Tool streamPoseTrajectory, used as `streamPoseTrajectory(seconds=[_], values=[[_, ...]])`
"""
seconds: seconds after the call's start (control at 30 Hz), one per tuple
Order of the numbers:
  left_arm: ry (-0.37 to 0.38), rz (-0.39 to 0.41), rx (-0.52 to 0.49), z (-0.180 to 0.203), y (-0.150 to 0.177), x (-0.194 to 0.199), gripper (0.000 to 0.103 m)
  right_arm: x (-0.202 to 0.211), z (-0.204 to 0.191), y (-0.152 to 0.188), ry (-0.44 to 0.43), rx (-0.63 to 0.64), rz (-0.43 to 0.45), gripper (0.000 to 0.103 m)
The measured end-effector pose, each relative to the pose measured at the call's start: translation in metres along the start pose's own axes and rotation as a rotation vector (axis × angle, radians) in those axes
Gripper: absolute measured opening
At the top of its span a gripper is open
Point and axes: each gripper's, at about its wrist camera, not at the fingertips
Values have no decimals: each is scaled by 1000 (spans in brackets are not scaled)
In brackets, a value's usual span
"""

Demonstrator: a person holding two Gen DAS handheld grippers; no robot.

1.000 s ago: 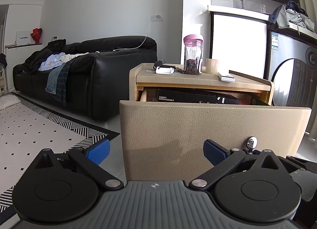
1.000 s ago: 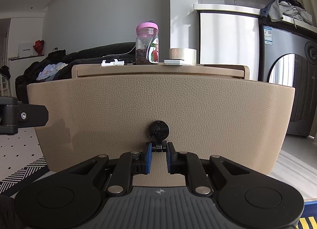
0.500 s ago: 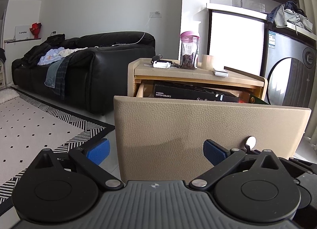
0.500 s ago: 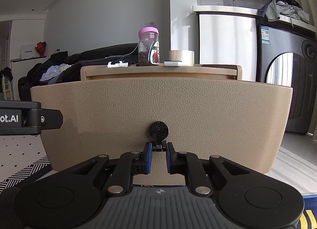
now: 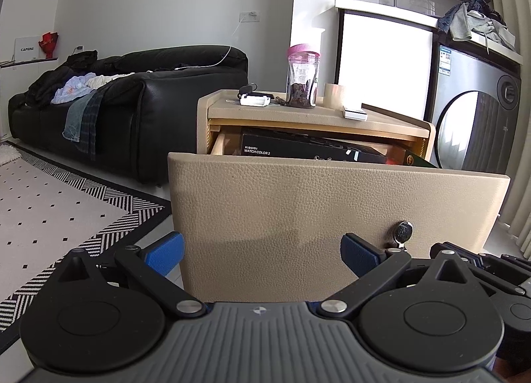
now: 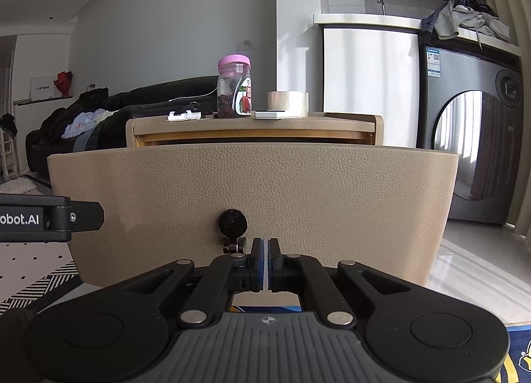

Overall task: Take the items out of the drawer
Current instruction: 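Pull the lower drawer open by its knob with the right tool, then open the right tool, releasing the drawer knob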

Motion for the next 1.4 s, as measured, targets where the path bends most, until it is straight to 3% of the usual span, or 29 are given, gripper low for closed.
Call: streamPoseTrajectory(seconds=[0.17,0.43,0.9,1.23,1.4], values=[[16,24,-19,8,-15,5,103,5,10,-7,-1,-19,-5,28],[16,49,-47,20,-46,5,103,9,21,-26,8,-29,33,42],[5,11,-40,24,-85,-12,103,10,29,-62,0,-36,47,53],[38,-25,-27,28,-107,-36,103,-1,39,-83,-9,-42,28,61],[43,-18,-71,34,-118,-44,103,-8,44,-92,0,-27,31,63]])
Point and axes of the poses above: each gripper's, at about its wrist camera, not at the fingertips, and x roughly against the way its jaws point, z to its right, y to its underside, and after that the axes turned 9 degrees about -z, right-handed
